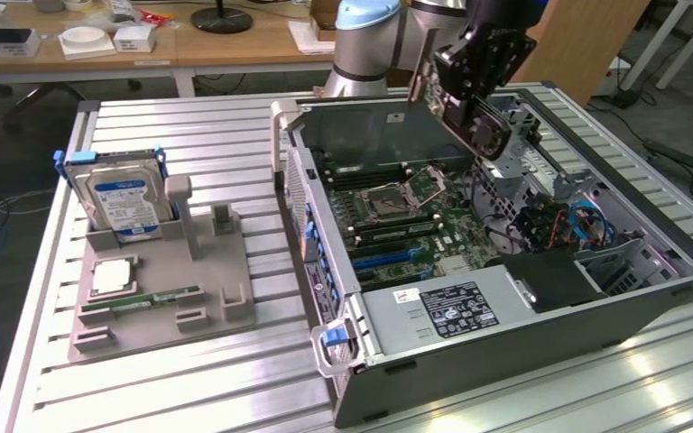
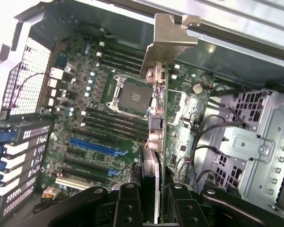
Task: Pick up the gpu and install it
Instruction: 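Insert the gpu into the slot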
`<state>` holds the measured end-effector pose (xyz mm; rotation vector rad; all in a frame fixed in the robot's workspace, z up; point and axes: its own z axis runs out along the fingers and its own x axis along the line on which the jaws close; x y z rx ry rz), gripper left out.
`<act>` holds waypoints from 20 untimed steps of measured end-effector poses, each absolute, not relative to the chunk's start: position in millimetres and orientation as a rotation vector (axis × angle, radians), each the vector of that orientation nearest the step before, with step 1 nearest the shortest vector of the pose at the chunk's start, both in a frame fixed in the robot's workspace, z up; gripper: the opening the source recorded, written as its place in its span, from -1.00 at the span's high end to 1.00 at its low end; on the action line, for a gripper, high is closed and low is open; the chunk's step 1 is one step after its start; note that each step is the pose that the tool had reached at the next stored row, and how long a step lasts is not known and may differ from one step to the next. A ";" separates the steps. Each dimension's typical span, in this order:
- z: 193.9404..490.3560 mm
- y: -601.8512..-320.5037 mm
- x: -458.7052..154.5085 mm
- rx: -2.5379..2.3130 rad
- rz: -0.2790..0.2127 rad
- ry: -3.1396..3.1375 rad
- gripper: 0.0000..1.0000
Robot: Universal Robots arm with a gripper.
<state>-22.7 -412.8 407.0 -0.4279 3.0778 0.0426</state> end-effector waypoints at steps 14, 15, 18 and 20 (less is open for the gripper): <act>406.3 -412.8 -22.7 -0.704 0.048 3.029 0.46; 406.3 -412.8 -22.7 -0.730 0.048 3.023 0.46; 406.1 -412.8 -22.7 -0.800 0.050 3.006 0.46; 406.1 -412.8 -22.7 -0.834 0.050 2.997 0.46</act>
